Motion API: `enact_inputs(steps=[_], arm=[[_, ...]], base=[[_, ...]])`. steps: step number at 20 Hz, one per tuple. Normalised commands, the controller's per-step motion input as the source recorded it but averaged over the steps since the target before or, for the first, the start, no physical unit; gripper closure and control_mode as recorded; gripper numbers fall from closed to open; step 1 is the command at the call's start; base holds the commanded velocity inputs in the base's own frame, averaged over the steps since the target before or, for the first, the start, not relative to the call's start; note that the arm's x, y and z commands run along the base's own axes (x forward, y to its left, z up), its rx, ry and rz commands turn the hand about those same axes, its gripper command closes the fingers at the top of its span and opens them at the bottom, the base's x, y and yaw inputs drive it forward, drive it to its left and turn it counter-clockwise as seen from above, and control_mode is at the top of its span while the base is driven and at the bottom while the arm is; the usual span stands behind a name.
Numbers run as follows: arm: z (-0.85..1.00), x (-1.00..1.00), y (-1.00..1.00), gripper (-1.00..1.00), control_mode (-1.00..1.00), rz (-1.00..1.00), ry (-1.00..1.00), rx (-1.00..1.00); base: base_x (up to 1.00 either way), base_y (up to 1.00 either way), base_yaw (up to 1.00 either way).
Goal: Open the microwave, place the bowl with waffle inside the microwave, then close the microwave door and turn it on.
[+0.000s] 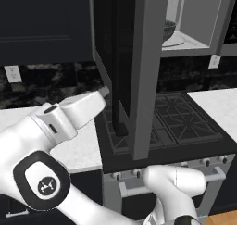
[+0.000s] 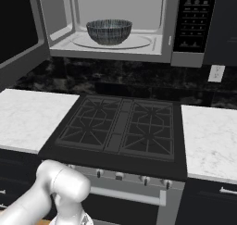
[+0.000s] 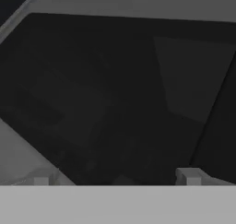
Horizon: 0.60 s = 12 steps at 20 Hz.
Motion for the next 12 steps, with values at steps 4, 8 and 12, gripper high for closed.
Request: enact_inputs(steps=[4, 8, 12], arm=[[0.0, 0.14, -0.35, -1.0, -1.0, -0.13, 0.0, 0.0], [0.04, 0.0, -0.55, -1.0, -1.0, -0.06, 0.0, 0.0], [0.2, 0.0, -0.66, -1.0, -1.0, -0.03, 0.0, 0.0]], base=[[0.0, 0.0, 0.0], [0.0, 0.0, 0.0], [0.0, 0.0, 0.0]])
